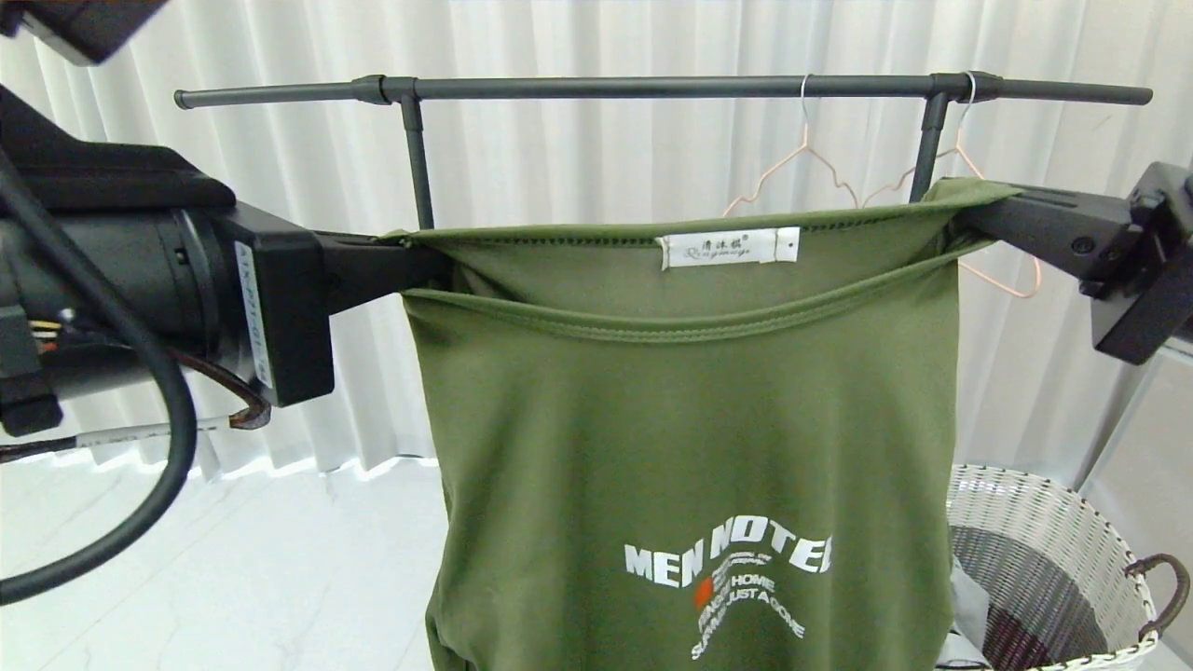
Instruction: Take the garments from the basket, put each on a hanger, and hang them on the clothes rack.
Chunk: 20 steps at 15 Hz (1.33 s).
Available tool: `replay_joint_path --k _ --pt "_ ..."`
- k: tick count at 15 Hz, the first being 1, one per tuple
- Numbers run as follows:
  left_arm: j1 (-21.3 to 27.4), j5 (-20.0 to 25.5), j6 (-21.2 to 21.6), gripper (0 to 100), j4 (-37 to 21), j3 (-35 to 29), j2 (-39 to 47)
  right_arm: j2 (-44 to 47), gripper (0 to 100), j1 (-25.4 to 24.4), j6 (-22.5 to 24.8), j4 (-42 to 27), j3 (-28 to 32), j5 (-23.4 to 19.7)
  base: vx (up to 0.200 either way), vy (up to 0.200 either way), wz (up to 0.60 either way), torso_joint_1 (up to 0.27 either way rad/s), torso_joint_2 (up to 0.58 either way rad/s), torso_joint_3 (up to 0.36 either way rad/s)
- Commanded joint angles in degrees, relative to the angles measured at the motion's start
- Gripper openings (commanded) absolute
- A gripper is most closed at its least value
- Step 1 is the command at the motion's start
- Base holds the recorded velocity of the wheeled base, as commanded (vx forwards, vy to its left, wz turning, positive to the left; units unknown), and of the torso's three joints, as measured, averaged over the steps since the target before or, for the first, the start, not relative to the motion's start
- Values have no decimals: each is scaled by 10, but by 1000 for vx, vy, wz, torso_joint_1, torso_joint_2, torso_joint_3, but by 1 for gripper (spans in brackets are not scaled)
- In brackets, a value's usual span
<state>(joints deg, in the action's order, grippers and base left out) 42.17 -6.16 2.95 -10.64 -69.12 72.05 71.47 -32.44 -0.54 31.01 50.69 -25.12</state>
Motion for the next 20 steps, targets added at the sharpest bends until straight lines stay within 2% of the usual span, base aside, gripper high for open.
replay_joint_path --k 1,4,6,20 --pt "-11 11 2 0 -1 7 6 2 0 -6 0 2 -15 0 0 0 0 0 0 0" --pt "-11 11 3 0 0 5 6 3 0 -6 0 2 4 1 0 0 0 0 0 0" --pt "-10 18 0 0 0 21 6 -1 0 -6 0 2 -14 3 0 0 0 0 0 0" --pt "-10 19 3 0 1 7 5 3 0 -4 -1 0 -18 20 0 0 0 0 0 0"
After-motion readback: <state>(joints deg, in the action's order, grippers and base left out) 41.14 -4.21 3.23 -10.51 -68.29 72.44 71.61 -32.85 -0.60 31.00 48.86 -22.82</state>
